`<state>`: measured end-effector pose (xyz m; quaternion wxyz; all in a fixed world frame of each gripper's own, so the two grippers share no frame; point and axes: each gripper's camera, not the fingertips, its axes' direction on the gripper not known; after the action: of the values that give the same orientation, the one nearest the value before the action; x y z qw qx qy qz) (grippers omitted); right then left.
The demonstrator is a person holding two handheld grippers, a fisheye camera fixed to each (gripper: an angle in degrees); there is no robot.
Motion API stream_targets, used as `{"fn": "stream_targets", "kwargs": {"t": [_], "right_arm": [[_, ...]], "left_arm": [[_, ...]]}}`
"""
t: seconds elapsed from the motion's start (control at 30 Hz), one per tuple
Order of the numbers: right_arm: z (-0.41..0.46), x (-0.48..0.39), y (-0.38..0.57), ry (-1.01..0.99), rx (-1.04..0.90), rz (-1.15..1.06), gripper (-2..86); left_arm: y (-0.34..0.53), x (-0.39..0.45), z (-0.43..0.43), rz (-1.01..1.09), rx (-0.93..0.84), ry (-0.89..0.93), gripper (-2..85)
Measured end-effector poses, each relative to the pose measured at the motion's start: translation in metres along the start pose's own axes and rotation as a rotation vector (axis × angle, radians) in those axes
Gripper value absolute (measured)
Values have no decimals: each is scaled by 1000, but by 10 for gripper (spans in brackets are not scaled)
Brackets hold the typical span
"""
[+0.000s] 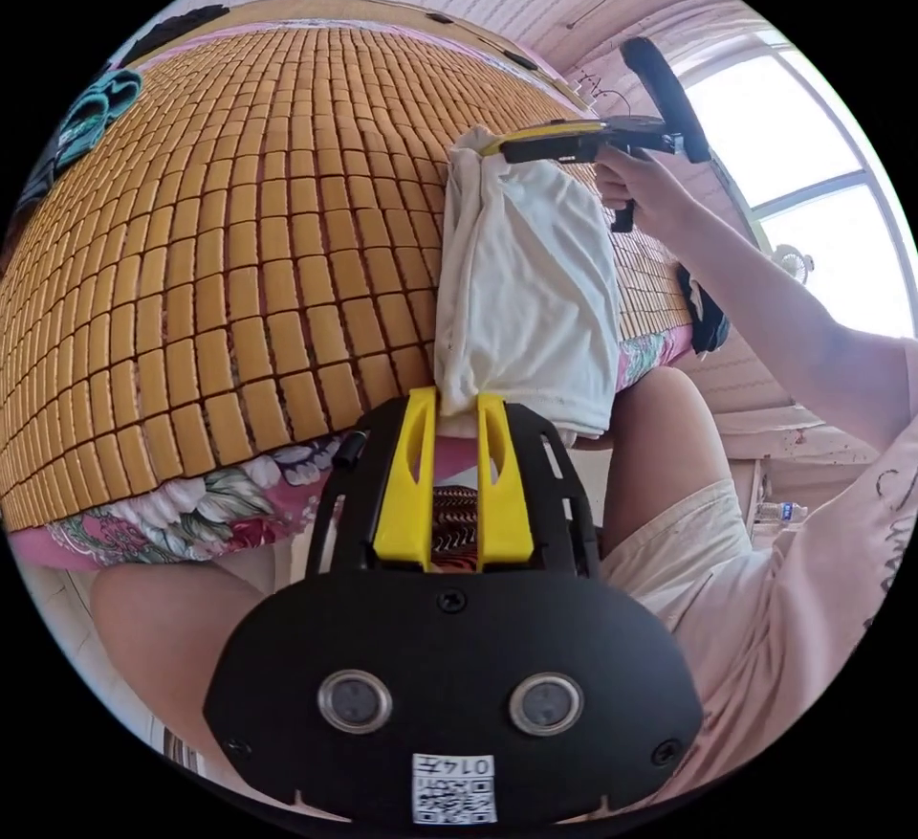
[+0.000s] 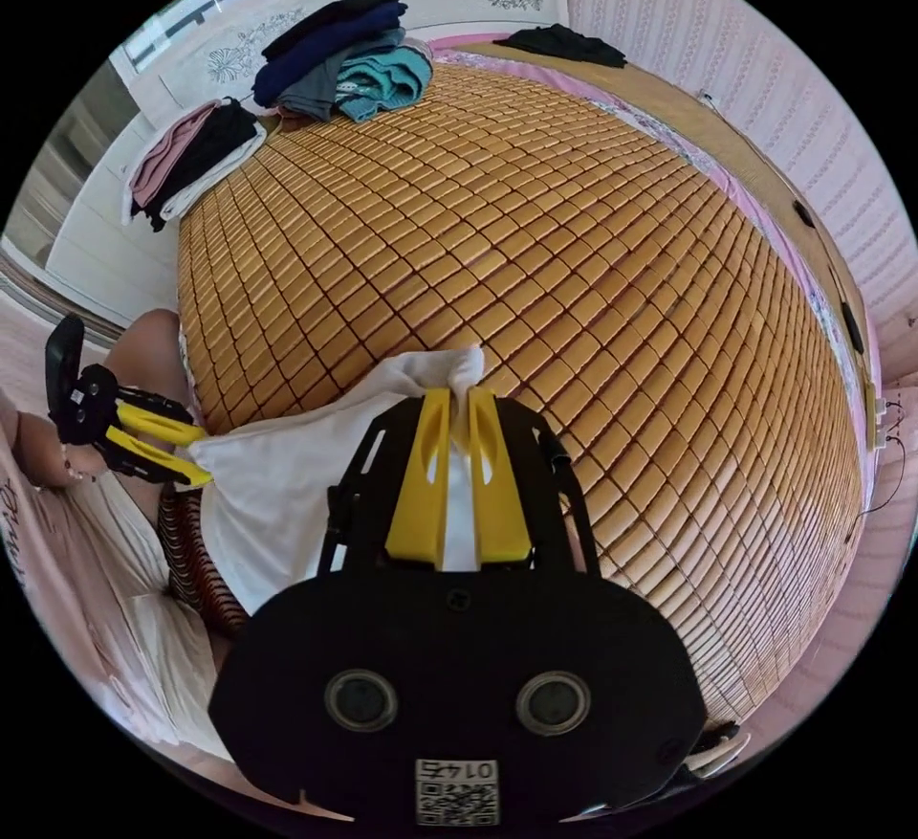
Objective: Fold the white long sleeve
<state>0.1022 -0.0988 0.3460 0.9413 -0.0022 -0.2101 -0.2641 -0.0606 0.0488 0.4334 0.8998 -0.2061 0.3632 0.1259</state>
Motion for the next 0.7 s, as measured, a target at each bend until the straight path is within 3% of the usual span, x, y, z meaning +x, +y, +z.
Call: {"fn": "stream_targets", "kwargs": {"t": [0.17, 0.4, 0.57, 0.7], "right_arm": [[-86, -8, 71, -70, 251, 82, 14], [-190, -24, 204, -42, 544, 307, 15], [-254, -34, 321, 79, 746, 531, 15], [-306, -30, 390, 225, 819, 638, 15]], "left_arm": [[14, 15, -13, 52, 42, 47, 0], [47, 102, -82, 415, 184, 36, -9], [40, 198, -110, 708, 202, 36, -10], [7, 285, -95, 871, 183, 182, -10]]}}
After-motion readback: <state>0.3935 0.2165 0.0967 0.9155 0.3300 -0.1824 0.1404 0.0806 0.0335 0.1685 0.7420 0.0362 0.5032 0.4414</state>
